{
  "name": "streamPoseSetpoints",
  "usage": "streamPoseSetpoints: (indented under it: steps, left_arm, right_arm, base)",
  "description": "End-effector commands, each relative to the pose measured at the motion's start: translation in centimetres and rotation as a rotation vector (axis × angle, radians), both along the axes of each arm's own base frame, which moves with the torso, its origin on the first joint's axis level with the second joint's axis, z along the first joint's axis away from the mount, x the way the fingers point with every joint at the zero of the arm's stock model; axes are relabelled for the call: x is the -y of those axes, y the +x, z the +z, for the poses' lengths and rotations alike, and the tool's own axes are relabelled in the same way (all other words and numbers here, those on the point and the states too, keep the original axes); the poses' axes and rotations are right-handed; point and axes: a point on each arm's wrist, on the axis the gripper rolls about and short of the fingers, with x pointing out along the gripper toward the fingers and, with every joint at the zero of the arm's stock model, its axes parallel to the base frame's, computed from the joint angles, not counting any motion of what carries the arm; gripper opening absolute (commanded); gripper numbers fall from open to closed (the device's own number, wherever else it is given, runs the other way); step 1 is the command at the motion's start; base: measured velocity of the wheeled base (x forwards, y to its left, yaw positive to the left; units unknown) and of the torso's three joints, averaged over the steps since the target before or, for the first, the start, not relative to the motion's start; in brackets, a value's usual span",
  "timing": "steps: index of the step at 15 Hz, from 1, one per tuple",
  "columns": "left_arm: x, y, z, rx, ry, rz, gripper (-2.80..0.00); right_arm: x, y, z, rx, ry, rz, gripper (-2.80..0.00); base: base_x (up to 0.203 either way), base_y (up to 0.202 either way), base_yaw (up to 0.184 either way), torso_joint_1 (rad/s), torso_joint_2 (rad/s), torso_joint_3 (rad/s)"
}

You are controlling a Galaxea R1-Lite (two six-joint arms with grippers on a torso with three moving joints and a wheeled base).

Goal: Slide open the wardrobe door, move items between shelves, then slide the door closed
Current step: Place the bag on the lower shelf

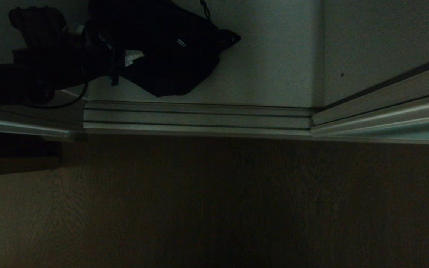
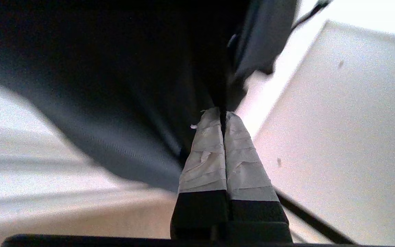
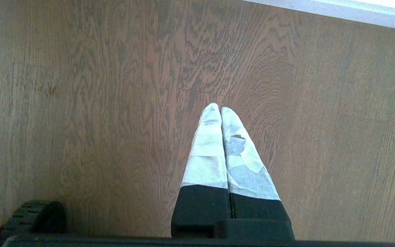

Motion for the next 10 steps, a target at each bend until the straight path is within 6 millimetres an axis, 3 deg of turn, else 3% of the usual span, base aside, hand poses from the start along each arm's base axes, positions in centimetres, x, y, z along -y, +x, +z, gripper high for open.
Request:
streamPoseSetpoints:
  steps: [1,5,10]
  left_arm:
    - [-0.5,0.0,0.8,0.131,-0.024,0.129,-2.8]
    - [-0.1,1.1,-1.4,0.187,0.046,0.158,-2.8]
    - [0.0,0.6,-0.8,0.196,0.039,0.189,-2.8]
  right_arm:
    - [0.0,0.0,0.0,0.002,-0.001,0.001,-2.8]
    - [0.0,0.0,0.0,0.003,-0.001,0.001,-2.8]
    - [0.0,0.0,0.0,0.002,-0.001,0.001,-2.8]
  base:
    - [0.0,0.0,0.0,0.0,0.0,0.0]
    - [0.0,0.0,0.0,0.0,0.0,0.0]
    - [0.0,0.0,0.0,0.0,0.0,0.0]
